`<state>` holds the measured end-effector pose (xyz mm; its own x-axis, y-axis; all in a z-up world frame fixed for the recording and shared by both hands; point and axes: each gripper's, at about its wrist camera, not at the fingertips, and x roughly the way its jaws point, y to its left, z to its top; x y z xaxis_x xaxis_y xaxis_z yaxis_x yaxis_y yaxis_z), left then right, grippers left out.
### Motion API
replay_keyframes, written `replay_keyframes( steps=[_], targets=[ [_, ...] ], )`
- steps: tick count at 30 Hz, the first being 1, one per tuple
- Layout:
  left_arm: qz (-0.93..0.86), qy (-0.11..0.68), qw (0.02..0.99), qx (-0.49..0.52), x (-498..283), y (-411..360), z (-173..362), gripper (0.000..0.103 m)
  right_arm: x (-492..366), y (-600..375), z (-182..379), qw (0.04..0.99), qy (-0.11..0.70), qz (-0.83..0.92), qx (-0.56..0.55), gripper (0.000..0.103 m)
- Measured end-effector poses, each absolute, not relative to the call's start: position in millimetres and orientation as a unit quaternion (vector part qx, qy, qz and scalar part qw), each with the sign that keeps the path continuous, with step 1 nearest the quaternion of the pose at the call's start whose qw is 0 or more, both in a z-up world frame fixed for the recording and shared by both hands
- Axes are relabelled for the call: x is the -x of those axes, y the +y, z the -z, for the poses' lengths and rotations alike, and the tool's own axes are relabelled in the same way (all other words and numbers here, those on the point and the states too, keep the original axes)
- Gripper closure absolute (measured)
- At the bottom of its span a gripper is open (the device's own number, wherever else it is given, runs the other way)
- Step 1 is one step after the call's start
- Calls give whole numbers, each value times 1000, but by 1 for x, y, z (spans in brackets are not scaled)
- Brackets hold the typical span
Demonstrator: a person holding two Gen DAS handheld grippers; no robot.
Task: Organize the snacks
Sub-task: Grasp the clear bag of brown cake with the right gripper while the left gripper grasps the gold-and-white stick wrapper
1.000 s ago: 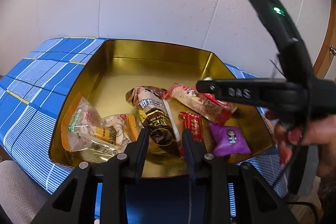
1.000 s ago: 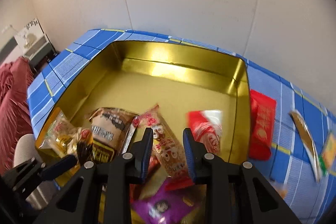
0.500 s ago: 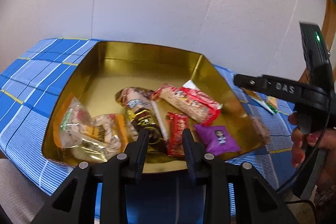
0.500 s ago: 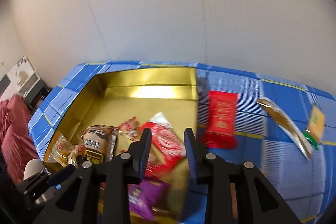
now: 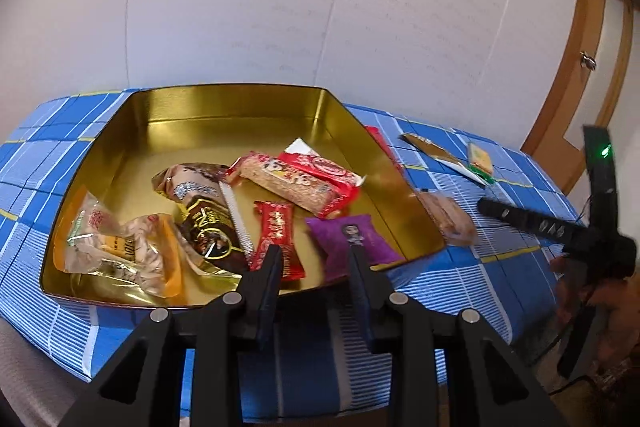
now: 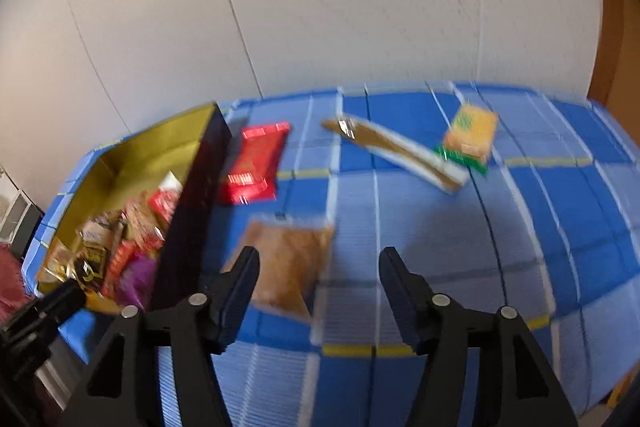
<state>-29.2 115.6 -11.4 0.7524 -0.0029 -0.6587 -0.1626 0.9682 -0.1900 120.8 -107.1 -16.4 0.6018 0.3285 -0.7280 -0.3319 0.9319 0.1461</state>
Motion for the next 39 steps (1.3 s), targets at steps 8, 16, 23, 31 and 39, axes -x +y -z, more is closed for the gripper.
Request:
replay_keyframes(
  steps=[8, 16, 23, 31, 39],
  targets=[
    [-38, 349, 931, 103, 31, 108, 9, 70, -134, -81, 30, 884, 419, -206, 6, 35],
    [-37, 349, 931, 98, 33, 105, 7, 70, -148, -53, 43, 871, 441, -213, 44, 35],
    [-35, 351, 931, 98, 32, 103, 8, 70, -144, -74, 43, 883, 422, -200, 53, 43],
    [-11, 359, 929, 92, 18, 92, 0, 70, -154, -132, 40, 905, 402, -132, 49, 45],
    [39, 373, 921, 100, -25, 58, -21, 70, -165, -194, 37, 924, 377, -58, 19, 46]
  ],
)
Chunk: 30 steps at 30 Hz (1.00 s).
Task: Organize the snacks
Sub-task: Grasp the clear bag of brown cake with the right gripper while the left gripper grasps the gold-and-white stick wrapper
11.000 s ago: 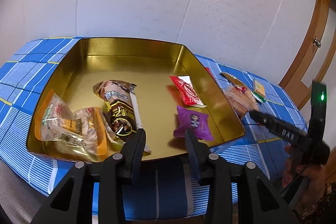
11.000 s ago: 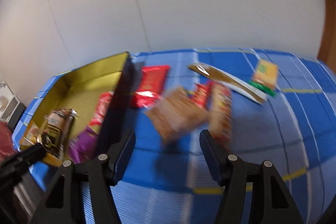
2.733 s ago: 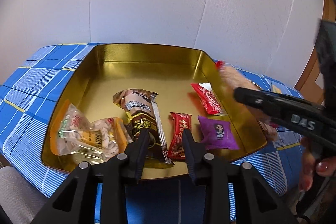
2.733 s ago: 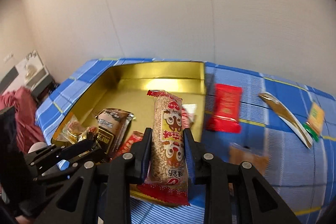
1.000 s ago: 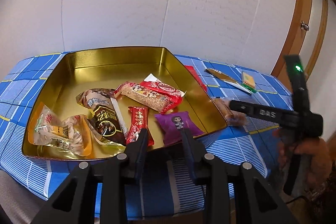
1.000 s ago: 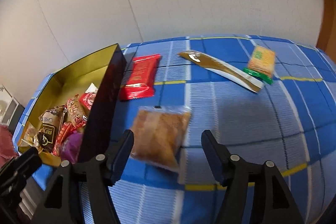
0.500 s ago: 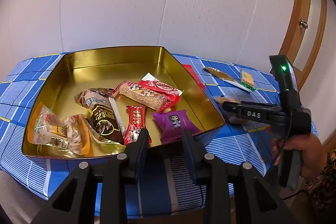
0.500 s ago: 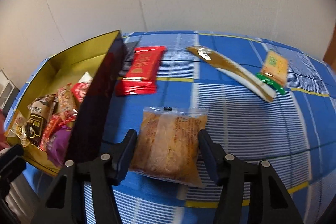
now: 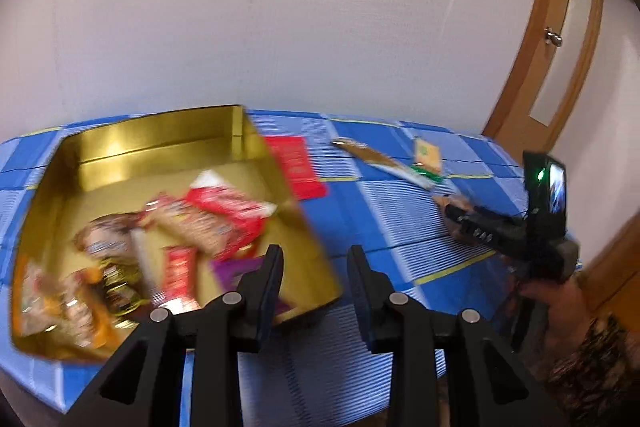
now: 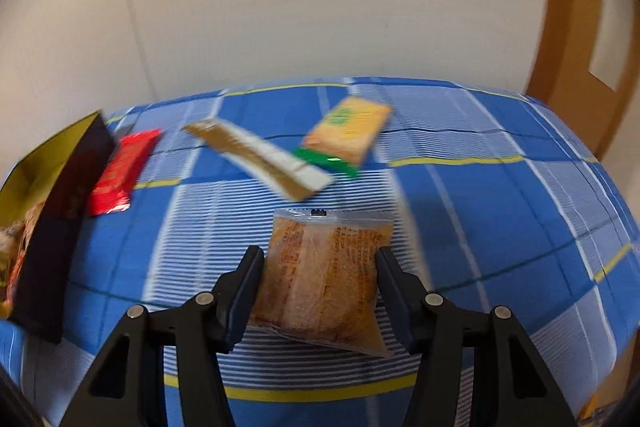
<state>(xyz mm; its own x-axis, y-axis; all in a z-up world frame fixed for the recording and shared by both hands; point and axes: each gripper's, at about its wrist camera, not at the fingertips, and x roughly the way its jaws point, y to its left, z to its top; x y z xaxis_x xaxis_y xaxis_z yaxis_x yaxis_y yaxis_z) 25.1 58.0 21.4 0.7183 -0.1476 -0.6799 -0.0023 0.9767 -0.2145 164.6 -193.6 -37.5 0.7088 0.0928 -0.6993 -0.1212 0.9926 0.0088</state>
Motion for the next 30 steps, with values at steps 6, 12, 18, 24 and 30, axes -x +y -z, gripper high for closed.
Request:
replay_keyframes(
  steps=[6, 12, 18, 24, 30],
  targets=[
    [73, 413, 899, 126, -80, 29, -20, 65, -162, -211, 40, 932, 359, -36, -6, 46],
    [64, 455, 873, 161, -145, 4, -5, 65, -162, -211, 41, 934, 355, -26, -7, 46],
    [40, 478, 860, 174, -217, -28, 7, 63, -162, -213, 42, 936, 352, -16, -9, 46],
    [-12, 493, 858, 144, -273, -53, 25, 63, -164, -215, 43, 935, 354, -19, -18, 45],
    [-36, 511, 854, 94, -281, -60, 43, 63, -164, -214, 44, 935, 355, -19, -20, 44]
  ],
)
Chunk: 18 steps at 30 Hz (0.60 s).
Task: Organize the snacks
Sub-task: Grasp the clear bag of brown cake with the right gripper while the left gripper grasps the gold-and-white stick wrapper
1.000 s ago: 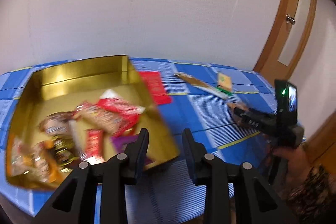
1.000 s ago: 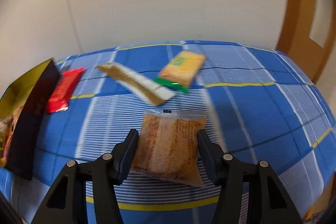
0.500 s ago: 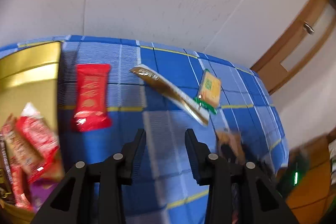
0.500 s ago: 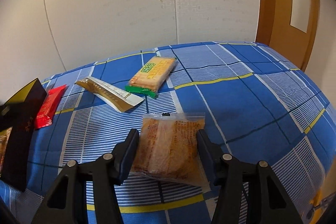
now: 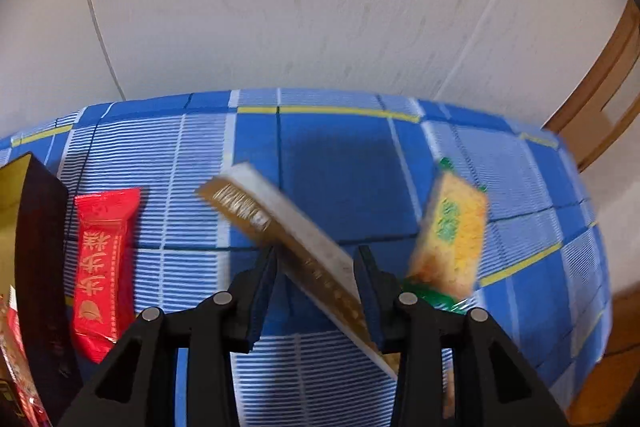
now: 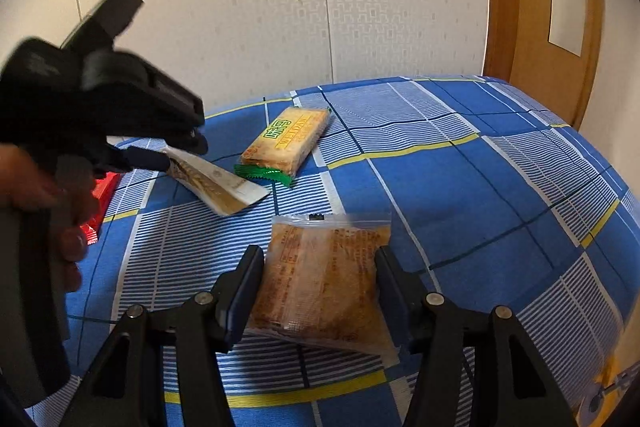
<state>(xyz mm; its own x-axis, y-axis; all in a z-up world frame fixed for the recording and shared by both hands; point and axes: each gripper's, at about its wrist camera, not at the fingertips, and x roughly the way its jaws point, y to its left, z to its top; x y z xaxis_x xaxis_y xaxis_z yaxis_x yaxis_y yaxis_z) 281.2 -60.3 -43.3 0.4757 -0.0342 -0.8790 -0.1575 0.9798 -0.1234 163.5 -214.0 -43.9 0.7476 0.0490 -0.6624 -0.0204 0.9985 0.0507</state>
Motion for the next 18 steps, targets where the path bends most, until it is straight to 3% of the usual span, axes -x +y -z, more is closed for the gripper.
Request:
replay_keyframes(
  steps=[10, 18],
  targets=[
    [-64, 510, 851, 110, -243, 5, 45, 63, -166, -215, 46, 931, 362, -15, -30, 43],
    [-15, 482, 875, 49, -248, -10, 38, 63, -166, -215, 47, 931, 364, -16, -33, 42]
  ],
)
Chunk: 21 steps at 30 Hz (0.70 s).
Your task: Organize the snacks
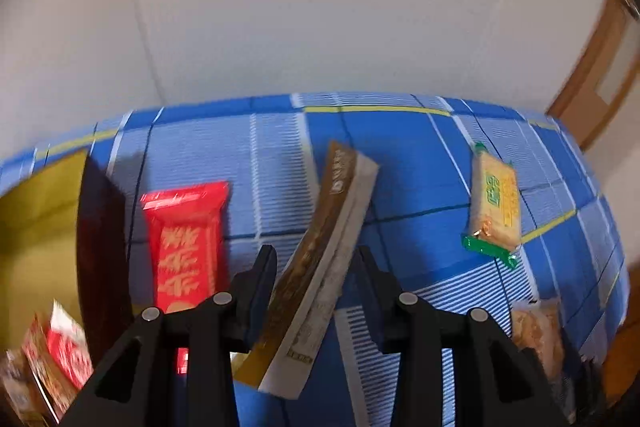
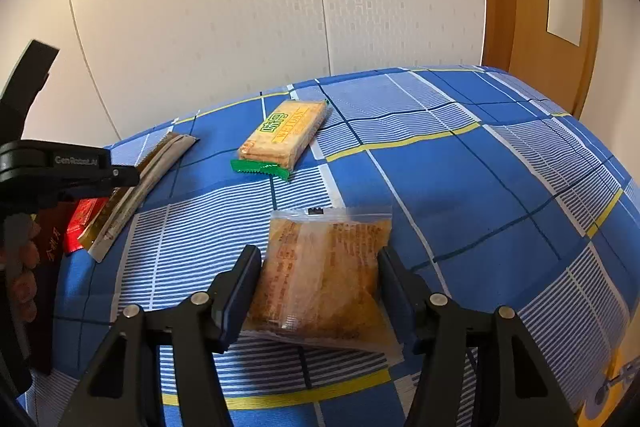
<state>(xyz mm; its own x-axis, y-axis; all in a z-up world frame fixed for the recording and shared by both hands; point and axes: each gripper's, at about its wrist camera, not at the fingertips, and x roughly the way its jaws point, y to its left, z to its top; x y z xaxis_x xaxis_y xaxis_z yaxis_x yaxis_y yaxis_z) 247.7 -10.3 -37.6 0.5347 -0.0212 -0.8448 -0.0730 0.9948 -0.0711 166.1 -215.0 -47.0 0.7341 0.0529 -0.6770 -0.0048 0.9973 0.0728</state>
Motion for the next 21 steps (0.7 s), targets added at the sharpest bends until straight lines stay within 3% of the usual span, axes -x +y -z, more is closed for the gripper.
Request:
replay_keyframes(
  steps=[4, 9, 21],
  targets=[
    [-12, 499, 867, 2, -260, -21, 51, 63, -167, -216, 48, 929, 368, -17, -37, 41],
    [10, 488, 872, 41, -255, -15, 52, 63, -167, -216, 48, 929, 369, -18, -40, 41],
    [47, 486, 871, 58, -214, -20, 46, 80, -167, -215, 48, 929, 368, -15, -33, 41]
  ],
)
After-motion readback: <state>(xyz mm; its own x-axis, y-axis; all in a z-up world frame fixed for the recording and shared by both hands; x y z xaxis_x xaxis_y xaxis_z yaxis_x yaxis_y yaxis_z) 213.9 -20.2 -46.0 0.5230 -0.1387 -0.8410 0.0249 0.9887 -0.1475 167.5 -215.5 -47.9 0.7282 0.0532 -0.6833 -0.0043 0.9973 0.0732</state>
